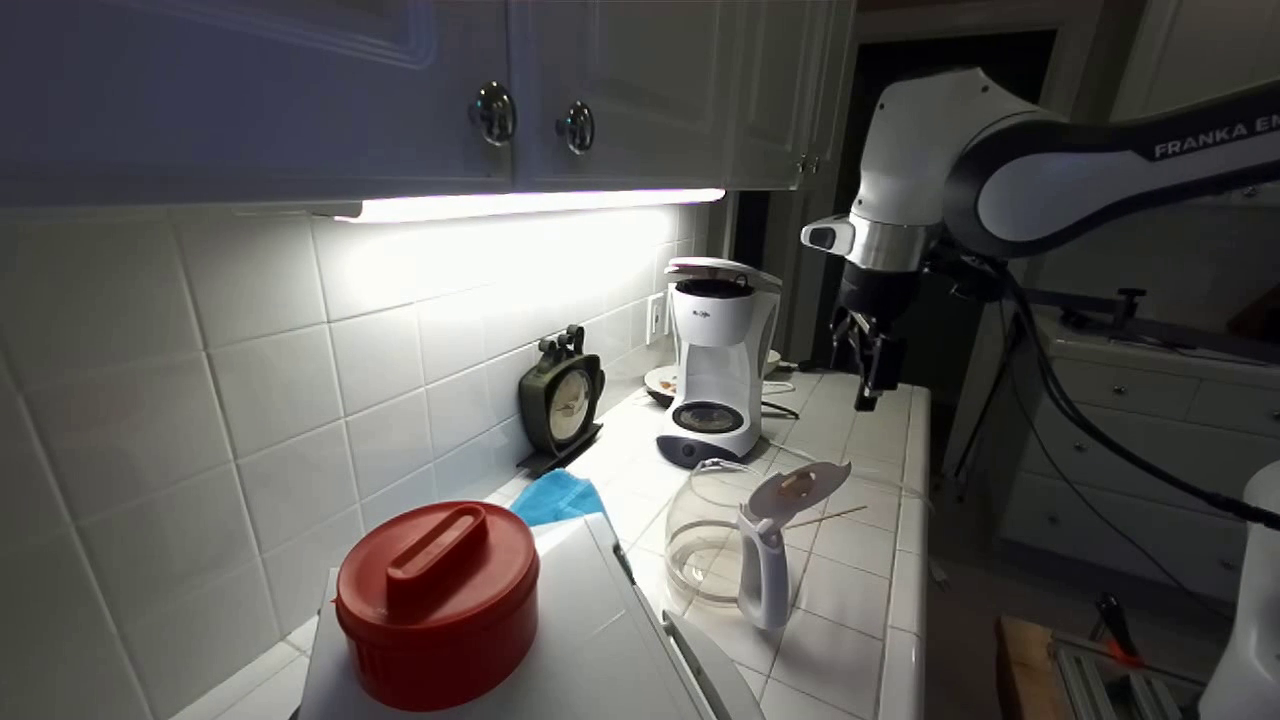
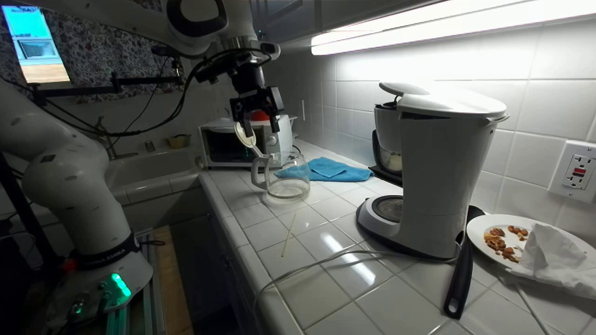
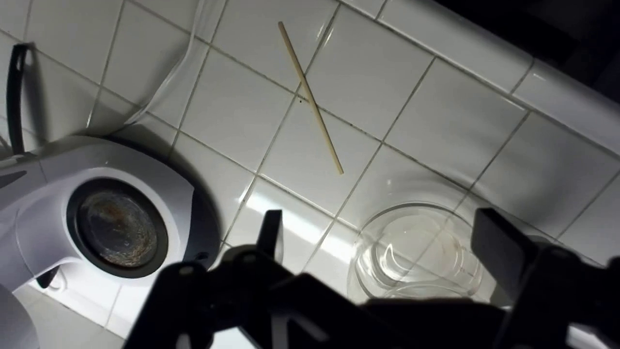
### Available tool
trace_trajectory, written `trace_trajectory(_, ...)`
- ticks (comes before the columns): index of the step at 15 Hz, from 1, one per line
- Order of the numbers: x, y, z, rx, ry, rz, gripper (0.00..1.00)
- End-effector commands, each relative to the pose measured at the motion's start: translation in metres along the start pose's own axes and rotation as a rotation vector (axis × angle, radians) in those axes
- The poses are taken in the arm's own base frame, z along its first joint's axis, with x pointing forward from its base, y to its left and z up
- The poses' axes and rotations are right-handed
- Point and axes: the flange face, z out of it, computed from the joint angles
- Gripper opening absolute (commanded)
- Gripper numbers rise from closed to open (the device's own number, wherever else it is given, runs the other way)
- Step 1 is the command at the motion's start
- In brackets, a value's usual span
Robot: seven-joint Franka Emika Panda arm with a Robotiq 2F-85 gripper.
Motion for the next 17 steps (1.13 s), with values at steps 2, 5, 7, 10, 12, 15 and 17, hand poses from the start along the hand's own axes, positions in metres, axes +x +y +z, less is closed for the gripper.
trace_trajectory(2, 0.013, -0.020, -0.020, -0.031, 0.119, 0.052, 1.00)
trace_trajectory(5, 0.024, -0.032, -0.025, -0.110, 0.212, 0.018, 1.00)
trace_trajectory(7, 0.029, -0.035, -0.026, -0.119, 0.260, 0.014, 1.00)
trace_trajectory(10, 0.032, -0.037, -0.022, -0.099, 0.345, 0.001, 1.00)
trace_trajectory(12, 0.033, -0.039, -0.021, -0.097, 0.399, -0.006, 1.00)
trace_trajectory(15, 0.044, -0.036, -0.018, -0.114, 0.387, -0.005, 1.00)
trace_trajectory(17, 0.044, -0.036, -0.017, -0.113, 0.390, -0.005, 1.00)
